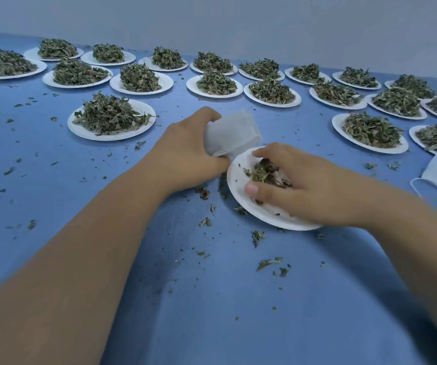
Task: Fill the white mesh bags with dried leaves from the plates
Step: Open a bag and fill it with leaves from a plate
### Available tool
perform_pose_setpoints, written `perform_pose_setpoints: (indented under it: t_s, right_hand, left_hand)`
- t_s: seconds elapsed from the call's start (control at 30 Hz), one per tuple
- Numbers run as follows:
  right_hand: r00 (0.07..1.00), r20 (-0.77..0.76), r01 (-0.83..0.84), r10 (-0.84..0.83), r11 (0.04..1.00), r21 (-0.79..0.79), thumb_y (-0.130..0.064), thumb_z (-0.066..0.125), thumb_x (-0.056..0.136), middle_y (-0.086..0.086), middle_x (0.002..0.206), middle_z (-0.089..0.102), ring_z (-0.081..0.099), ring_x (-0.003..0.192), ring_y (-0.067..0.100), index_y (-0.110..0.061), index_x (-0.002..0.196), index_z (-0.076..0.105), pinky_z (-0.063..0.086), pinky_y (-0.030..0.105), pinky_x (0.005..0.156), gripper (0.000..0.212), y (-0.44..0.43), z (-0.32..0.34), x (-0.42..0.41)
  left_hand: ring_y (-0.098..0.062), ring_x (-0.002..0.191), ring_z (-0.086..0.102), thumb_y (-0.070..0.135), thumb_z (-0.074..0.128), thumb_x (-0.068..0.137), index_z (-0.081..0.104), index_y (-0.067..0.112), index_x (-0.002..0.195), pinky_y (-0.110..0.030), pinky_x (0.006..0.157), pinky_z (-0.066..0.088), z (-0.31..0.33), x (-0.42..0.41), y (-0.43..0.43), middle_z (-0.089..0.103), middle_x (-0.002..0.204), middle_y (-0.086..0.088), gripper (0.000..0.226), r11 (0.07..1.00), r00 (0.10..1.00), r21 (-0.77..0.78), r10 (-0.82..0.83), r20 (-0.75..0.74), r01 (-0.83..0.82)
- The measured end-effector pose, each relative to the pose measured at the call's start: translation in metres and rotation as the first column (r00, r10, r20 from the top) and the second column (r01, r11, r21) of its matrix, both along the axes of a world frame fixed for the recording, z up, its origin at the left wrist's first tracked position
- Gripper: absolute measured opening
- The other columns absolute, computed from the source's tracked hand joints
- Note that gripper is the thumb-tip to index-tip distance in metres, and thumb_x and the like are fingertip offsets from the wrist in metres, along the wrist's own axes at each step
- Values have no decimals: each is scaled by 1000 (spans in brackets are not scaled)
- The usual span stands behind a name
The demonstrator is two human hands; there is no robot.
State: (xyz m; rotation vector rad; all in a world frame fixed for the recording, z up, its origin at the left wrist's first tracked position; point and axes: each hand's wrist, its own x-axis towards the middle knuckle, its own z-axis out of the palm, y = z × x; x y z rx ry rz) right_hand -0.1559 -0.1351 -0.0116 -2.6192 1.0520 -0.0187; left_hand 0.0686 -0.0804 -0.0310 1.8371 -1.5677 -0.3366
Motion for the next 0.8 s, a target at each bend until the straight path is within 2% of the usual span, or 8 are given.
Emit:
perform_pose_setpoints:
  t_s: [0.1, 0.23, 0.33, 0.4, 0.5, 0.57, 0.7, 0.8]
  right_hand:
    - [993, 106, -35, 42, 997, -67, -72, 48, 88, -22, 125, 53, 50, 108, 3, -37, 132, 49, 38, 24, 88, 56, 5, -11, 4]
    - [946, 319, -28, 59, 995, -100, -32, 66, 92, -36, 81, 60, 55, 84, -16, -36, 112, 68, 35, 1, 73, 20, 7, -15, 5]
    - [907, 420, 38, 22, 990, -133, -13, 63, 88, -28, 95, 67, 60, 94, -8, -33, 111, 72, 39, 1, 81, 32, 7, -16, 0]
    - [900, 436, 59, 19, 985, -164, -23, 59, 86, -27, 106, 64, 55, 103, -3, -36, 115, 68, 37, 2, 86, 34, 7, -12, -8]
    - [962, 223, -117, 158, 975, -186, -54, 44, 93, -24, 138, 48, 39, 131, -2, -38, 136, 51, 32, 13, 103, 46, 12, -13, -16]
    - [969, 131, -186, 211, 966, -182, -67, 34, 95, -23, 145, 41, 35, 136, -3, -38, 143, 43, 34, 23, 109, 57, 15, -19, -19]
    - [934, 204, -249, 295, 943, -220, -64, 41, 96, -17, 141, 51, 43, 134, 2, -30, 137, 55, 38, 27, 110, 55, 19, -25, -23]
    - [884, 258, -304, 389, 899, -314, -55, 53, 95, -3, 118, 63, 57, 114, 18, -17, 115, 67, 47, 36, 96, 45, 19, -30, -24]
  left_hand:
    - [2, 79, 55, 47, 71, 79, 50, 40, 103, -20, 55, 36, -4, -7, -1, 58, 91, 16, 33, 998, 999, -55, 4, -36, -6]
    - [3, 74, 56, 47, 69, 80, 50, 38, 102, -15, 47, 38, -9, -13, -3, 57, 88, 17, 30, 999, 1000, -48, -15, 23, 16]
    - [-5, 76, 55, 46, 67, 81, 51, 34, 105, -24, 56, 40, -13, -15, -4, 58, 87, 14, 32, 995, 998, -97, 25, 60, -20]
    - [-21, 82, 57, 46, 65, 78, 51, 32, 109, -33, 64, 48, -17, -21, -4, 61, 92, 8, 36, 992, 994, -119, 42, 98, -31]
    - [-30, 85, 57, 45, 62, 77, 49, 30, 109, -40, 69, 51, -18, -28, -5, 62, 93, 3, 38, 987, 981, -148, 93, 168, -69]
    - [-30, 81, 55, 42, 61, 77, 49, 27, 106, -39, 66, 49, -19, -30, -7, 59, 89, 3, 35, 979, 975, -181, 128, 182, -95]
    - [-29, 76, 49, 40, 62, 78, 48, 23, 104, -36, 61, 38, -22, -32, -8, 55, 86, 3, 34, 973, 963, -204, 154, 221, -109]
    - [-29, 74, 46, 39, 63, 80, 46, 23, 102, -34, 60, 32, -22, -31, -9, 50, 84, 5, 33, 970, 957, -208, 177, 229, -130]
